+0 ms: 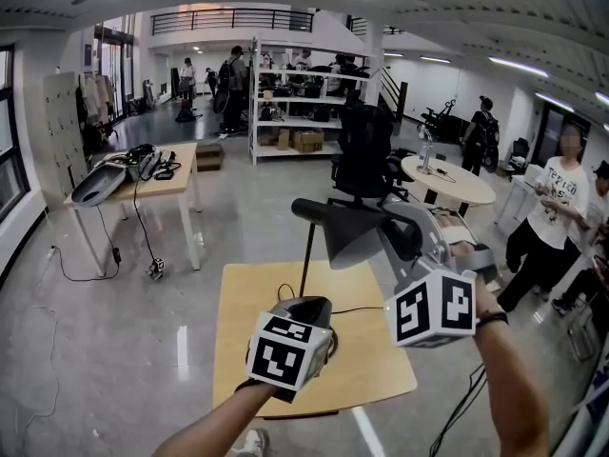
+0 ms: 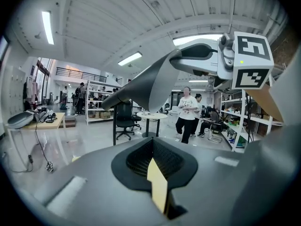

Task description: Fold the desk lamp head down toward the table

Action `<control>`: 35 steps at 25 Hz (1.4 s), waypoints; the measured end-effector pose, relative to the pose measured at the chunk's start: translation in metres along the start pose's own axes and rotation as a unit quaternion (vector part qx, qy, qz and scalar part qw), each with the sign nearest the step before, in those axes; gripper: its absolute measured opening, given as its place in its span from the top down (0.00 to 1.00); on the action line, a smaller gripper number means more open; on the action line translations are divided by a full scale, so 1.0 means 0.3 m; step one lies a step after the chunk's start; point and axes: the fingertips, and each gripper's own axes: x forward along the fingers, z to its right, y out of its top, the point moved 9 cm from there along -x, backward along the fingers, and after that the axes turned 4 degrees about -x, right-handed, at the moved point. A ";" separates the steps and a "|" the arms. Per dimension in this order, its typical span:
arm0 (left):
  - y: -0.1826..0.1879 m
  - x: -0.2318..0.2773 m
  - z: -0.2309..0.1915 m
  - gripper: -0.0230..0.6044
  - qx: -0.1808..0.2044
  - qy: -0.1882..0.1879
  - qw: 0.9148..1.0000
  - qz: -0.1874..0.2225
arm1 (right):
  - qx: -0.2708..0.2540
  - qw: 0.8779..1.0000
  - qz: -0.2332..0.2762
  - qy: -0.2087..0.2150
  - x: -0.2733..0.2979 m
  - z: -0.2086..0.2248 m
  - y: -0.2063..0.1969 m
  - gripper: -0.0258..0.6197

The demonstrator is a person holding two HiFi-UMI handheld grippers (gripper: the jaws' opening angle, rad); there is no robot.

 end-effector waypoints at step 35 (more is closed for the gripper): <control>-0.086 -0.083 0.079 0.93 0.000 -0.005 1.000 -0.016 | 0.004 1.000 -0.027 -0.009 -0.110 -0.407 -0.021 0.92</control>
